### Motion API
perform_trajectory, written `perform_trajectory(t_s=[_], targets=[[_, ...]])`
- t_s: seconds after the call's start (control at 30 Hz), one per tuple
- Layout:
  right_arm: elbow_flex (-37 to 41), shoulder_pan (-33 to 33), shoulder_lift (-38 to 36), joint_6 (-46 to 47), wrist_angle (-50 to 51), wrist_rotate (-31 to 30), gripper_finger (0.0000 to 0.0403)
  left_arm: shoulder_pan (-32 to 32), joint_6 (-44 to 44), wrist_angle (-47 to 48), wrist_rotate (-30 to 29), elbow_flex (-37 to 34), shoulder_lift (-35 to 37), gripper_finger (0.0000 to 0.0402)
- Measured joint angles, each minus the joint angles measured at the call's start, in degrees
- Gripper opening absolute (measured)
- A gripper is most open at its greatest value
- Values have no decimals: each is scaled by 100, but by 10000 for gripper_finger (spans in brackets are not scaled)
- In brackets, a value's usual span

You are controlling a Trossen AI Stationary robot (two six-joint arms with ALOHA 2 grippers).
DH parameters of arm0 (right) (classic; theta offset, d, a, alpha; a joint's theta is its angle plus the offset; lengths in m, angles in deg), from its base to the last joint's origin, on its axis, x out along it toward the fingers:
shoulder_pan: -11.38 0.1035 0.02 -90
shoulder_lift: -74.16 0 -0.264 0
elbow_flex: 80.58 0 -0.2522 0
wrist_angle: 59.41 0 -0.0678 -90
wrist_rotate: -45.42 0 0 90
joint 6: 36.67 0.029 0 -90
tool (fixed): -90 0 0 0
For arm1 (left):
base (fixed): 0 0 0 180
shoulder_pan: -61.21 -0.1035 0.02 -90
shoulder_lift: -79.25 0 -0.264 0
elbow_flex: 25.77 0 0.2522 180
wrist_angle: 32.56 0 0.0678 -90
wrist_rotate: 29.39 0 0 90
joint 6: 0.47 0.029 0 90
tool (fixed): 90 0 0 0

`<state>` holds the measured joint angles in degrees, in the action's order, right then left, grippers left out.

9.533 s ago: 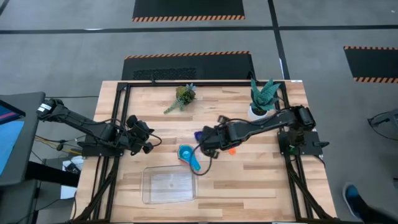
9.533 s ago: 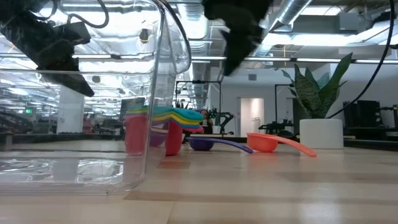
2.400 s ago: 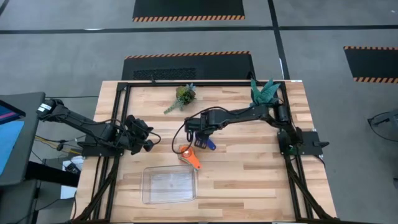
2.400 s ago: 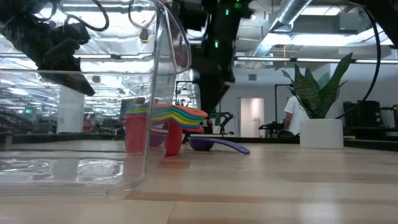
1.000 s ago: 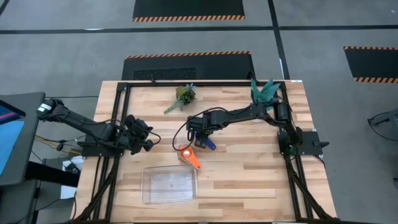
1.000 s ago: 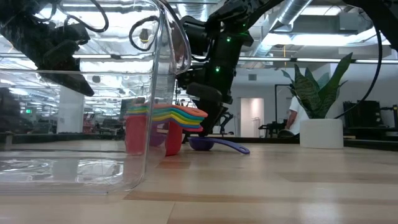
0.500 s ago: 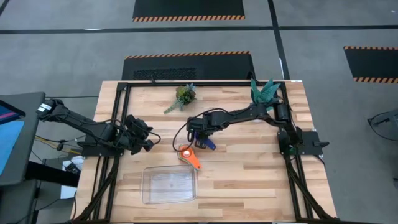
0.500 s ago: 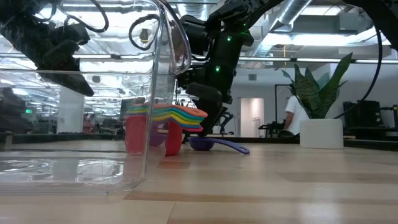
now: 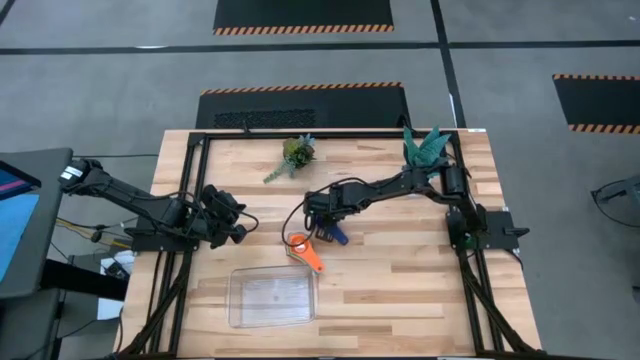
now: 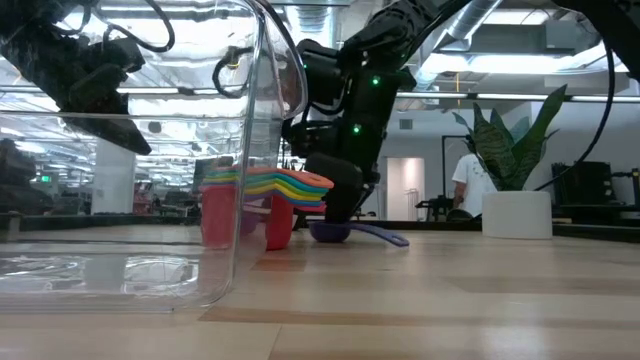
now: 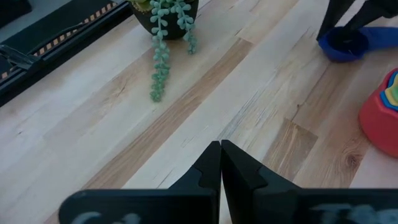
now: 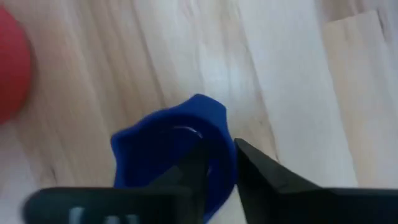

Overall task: Nest measuring cups in basket
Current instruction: Stack the violet measuring cup on the orange measuring cup

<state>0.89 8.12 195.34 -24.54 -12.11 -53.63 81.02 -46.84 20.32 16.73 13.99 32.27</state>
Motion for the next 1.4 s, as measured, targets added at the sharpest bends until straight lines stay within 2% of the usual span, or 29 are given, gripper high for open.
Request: perform_trajectory(t_s=[0.1, 0.13, 0.47, 0.67, 0.87, 1.27, 1.4], targets=[[-6, 31, -18, -2, -85, 0, 26, -1, 0, -1, 0, 0, -1, 0], [-9, 32, -31, -34, -143, 13, 17, 0, 0, -1, 0, 0, 0, 0], [-463, 98, -657, -406, -220, -11, 6, 0, 0, -1, 0, 0, -2, 0], [-481, 371, -1111, -165, -315, 84, 6, -1, 1, -1, 0, 0, -1, 0], [-484, 746, -1059, 138, -796, 602, 6, -2, 2, -1, -2, 0, 0, 0], [-474, 965, -1027, 484, -1048, 575, 5, -1, -23, -3, -2, 0, -1, 0], [-474, 965, -1027, 643, -994, 277, 5, 0, -42, -3, -2, 0, -2, 0]])
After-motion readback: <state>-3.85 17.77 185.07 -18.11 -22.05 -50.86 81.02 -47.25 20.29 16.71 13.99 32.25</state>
